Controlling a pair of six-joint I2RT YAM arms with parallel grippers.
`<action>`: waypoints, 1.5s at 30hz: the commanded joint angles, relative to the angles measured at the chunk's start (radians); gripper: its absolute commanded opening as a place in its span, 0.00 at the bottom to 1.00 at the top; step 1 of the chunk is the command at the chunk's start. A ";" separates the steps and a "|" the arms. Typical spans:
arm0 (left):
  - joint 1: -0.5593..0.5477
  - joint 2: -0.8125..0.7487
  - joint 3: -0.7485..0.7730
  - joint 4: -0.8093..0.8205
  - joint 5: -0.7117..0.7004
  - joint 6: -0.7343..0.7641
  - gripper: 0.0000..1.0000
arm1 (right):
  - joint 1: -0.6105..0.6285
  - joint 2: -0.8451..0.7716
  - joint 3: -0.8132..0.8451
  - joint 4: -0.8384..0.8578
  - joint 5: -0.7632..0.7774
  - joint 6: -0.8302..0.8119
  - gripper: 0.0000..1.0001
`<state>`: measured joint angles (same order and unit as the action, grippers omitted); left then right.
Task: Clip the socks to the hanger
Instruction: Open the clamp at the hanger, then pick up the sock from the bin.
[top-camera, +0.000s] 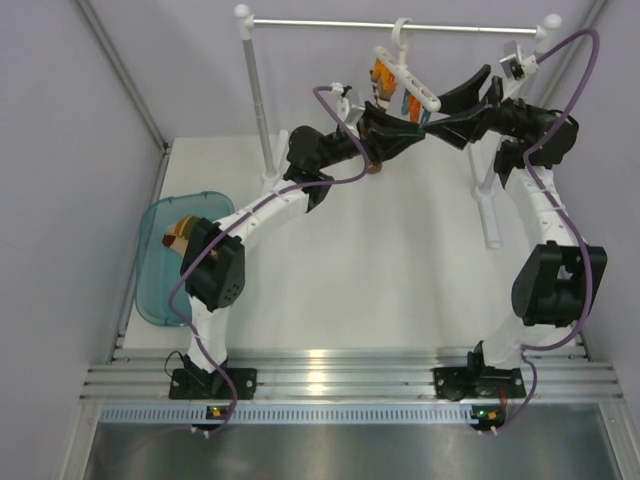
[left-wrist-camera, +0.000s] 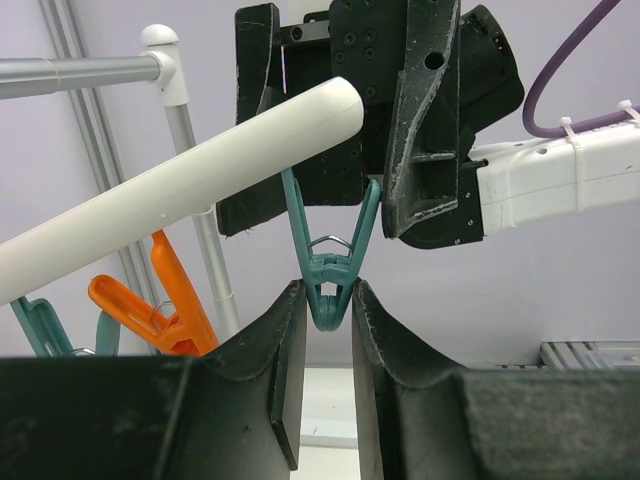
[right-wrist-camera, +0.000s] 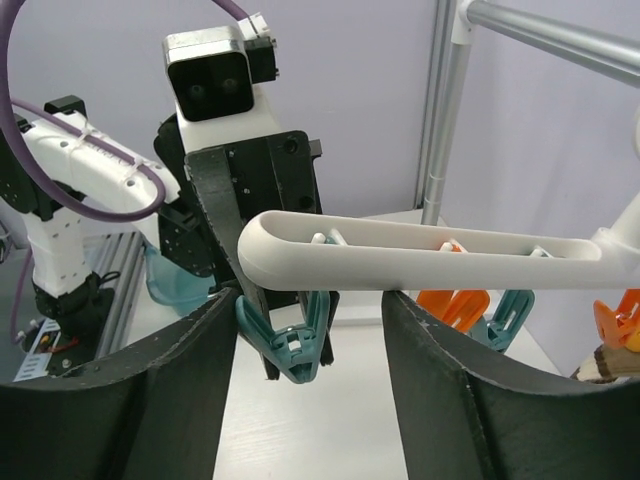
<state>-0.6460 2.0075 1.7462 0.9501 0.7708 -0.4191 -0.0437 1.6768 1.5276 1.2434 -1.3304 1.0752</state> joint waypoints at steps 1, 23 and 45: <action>0.008 -0.013 0.009 0.064 0.010 -0.001 0.13 | 0.005 -0.019 0.046 0.077 0.028 0.014 0.57; 0.019 -0.117 -0.111 0.009 0.002 0.046 0.67 | 0.016 -0.022 0.042 0.054 0.042 0.042 0.00; 0.854 -0.693 -0.330 -1.694 -0.111 0.738 0.64 | -0.038 0.003 0.043 0.019 0.048 0.043 0.00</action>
<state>0.1215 1.3251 1.4471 -0.3515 0.6559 0.0650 -0.0742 1.6806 1.5276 1.2316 -1.3102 1.1309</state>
